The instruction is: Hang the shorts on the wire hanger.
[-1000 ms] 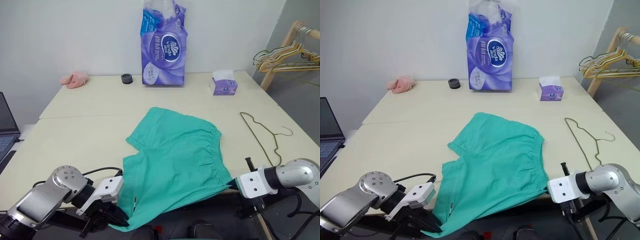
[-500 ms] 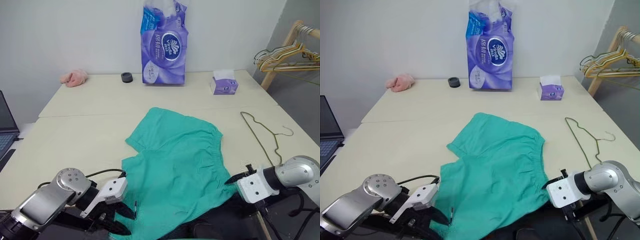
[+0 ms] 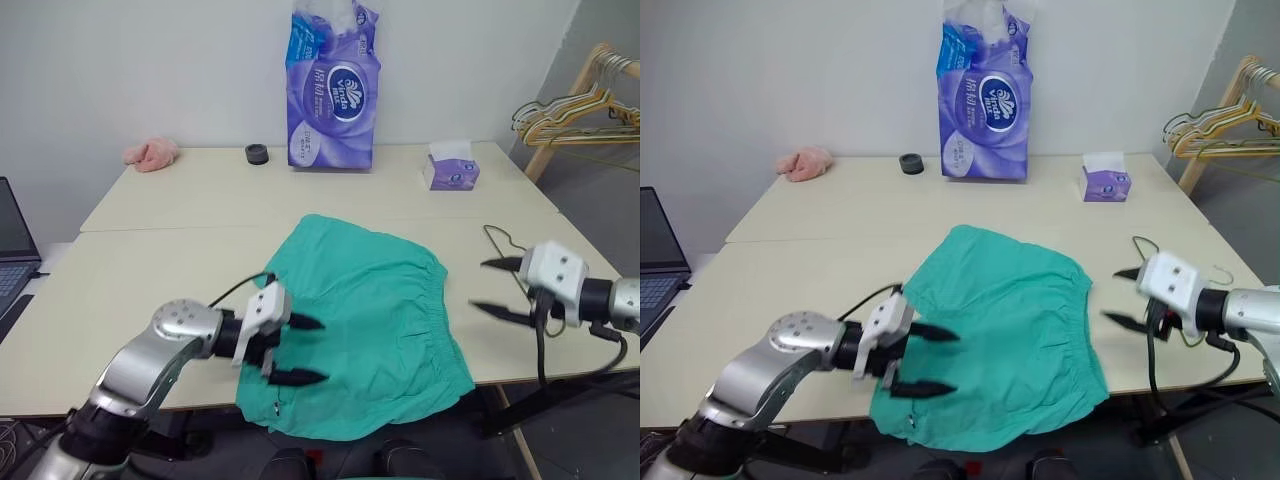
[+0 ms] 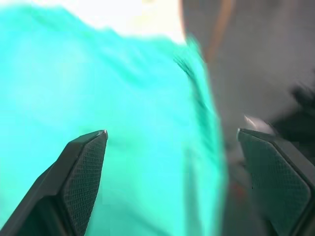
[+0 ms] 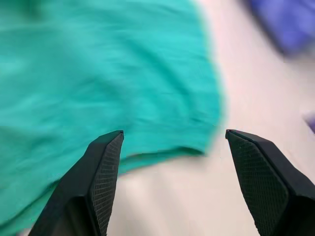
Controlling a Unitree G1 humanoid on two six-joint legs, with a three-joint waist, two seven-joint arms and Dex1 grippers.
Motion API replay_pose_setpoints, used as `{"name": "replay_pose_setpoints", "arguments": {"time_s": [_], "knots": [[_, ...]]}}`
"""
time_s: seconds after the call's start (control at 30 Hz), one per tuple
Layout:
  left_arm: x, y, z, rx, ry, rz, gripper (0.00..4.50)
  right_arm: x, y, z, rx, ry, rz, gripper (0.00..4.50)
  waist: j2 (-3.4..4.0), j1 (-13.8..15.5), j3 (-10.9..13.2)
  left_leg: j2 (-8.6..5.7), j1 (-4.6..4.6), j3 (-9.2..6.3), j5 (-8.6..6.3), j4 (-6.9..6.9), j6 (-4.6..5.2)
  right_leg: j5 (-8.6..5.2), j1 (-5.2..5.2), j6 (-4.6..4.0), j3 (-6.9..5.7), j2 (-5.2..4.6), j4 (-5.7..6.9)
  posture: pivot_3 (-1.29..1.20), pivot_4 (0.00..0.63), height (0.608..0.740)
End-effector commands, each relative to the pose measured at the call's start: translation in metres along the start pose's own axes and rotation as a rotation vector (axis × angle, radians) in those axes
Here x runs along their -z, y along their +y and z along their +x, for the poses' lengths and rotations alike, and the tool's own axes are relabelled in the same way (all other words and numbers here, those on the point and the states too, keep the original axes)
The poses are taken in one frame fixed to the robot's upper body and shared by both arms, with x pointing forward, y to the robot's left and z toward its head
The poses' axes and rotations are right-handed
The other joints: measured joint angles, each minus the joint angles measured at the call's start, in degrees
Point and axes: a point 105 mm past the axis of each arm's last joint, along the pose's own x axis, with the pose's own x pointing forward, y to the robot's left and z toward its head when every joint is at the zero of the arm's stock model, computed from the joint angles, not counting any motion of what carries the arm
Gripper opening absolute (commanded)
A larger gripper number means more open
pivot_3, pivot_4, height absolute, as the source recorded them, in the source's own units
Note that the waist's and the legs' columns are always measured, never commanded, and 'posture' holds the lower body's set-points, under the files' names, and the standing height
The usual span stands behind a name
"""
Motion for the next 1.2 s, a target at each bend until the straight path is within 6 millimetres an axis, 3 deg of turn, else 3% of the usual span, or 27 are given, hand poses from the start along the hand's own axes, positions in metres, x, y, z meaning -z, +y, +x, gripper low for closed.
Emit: {"name": "replay_pose_setpoints", "arguments": {"time_s": [0.03,0.1,0.27,0.4,0.47,0.6,0.73,0.87,0.97,1.2], "knots": [[-0.024,0.016,0.002,-0.056,-0.045,0.075,4.47,0.037,-0.035,-0.011,0.322,0.108,0.212,3.53,0.01,-0.2,0.0,0.00,-0.01,0.00,-0.01,-0.01,-0.01,0.00,0.00,0.00,0.00,0.00,0.00,-0.14,0.039,0.740],[-0.031,0.018,0.007,-0.041,-0.036,0.117,4.47,0.062,-0.046,-0.015,0.444,0.188,0.339,3.53,0.08,-0.4,0.0,-0.02,-0.01,0.04,-0.01,-0.02,-0.02,0.00,-0.02,0.00,0.05,0.01,0.01,-0.14,0.040,0.740],[-0.033,0.017,0.012,0.022,-0.001,0.165,4.47,0.097,-0.068,-0.022,0.609,0.279,0.490,3.53,0.32,-1.5,0.0,-0.05,-0.01,0.24,-0.02,-0.04,-0.02,-0.01,-0.08,0.02,0.18,0.05,0.00,-0.15,0.041,0.740],[-0.031,0.020,0.014,0.033,0.016,0.201,4.47,0.121,-0.071,-0.021,0.601,0.387,0.457,3.53,0.33,-2.3,0.0,-0.04,-0.01,0.20,-0.04,-0.08,0.02,-0.03,-0.08,0.04,0.19,0.23,-0.01,-0.15,0.041,0.740],[-0.030,0.019,0.016,0.041,0.012,0.200,4.47,0.133,-0.070,-0.019,0.589,0.408,0.545,3.53,0.32,-2.4,0.0,-0.02,-0.01,0.20,-0.06,-0.09,0.05,-0.04,-0.08,0.06,0.21,0.36,-0.01,-0.15,0.041,0.740],[-0.030,0.014,0.017,0.062,0.008,0.196,4.47,0.138,-0.067,-0.011,0.547,0.398,0.654,3.53,0.33,-2.8,0.0,-0.03,-0.01,0.22,-0.07,-0.08,0.06,-0.05,-0.07,0.07,0.24,0.38,-0.03,-0.14,0.039,0.740],[-0.031,0.011,0.018,0.066,0.006,0.199,4.47,0.137,-0.069,-0.006,0.534,0.396,0.694,3.53,0.33,-3.4,0.0,-0.02,-0.01,0.19,-0.08,-0.08,0.07,-0.06,-0.06,0.08,0.24,0.38,-0.03,-0.14,0.040,0.740],[-0.032,0.009,0.019,0.068,0.008,0.206,4.47,0.149,-0.062,-0.004,0.477,0.479,0.677,3.53,0.33,-3.5,0.0,-0.02,-0.03,0.12,-0.09,-0.08,0.08,-0.07,-0.04,0.10,0.19,0.37,-0.05,-0.14,0.042,0.740],[-0.034,0.008,0.021,0.073,0.004,0.202,4.50,0.155,-0.057,-0.003,0.442,0.518,0.690,2.91,0.29,-3.5,0.0,-0.02,0.00,0.11,-0.09,-0.07,0.09,-0.07,0.03,0.11,0.18,0.38,-0.09,-0.14,0.042,0.740],[-0.038,0.009,0.023,0.056,-0.012,0.187,4.50,0.166,-0.041,0.003,0.398,0.571,0.743,0.49,-0.06,-3.3,-0.2,-0.03,0.02,0.06,-0.10,-0.05,0.08,-0.04,0.14,0.17,0.15,0.34,-0.23,-0.14,0.042,0.740]]}}
